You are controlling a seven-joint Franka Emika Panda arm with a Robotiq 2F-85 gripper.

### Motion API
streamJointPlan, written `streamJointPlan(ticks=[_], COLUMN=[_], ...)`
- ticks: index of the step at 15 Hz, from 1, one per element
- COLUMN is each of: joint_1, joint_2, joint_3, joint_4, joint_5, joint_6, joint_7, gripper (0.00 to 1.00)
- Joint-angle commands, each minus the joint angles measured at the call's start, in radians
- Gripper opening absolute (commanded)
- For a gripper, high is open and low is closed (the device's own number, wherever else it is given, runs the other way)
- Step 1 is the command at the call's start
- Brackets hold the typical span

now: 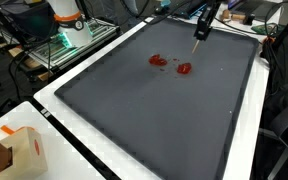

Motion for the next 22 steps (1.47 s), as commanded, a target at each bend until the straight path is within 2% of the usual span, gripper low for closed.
streamJointPlan(ticks=[1, 22], joint_1=[-0.028, -0.043], joint_2=[0.022, 0.106], joint_3=[0.023, 0.023], joint_4=[0.007, -0.001], joint_5=[0.045, 0.054], joint_6=[-0.065, -0.029], joint_7=[-0.061, -0.096], gripper=[0.03, 0.03])
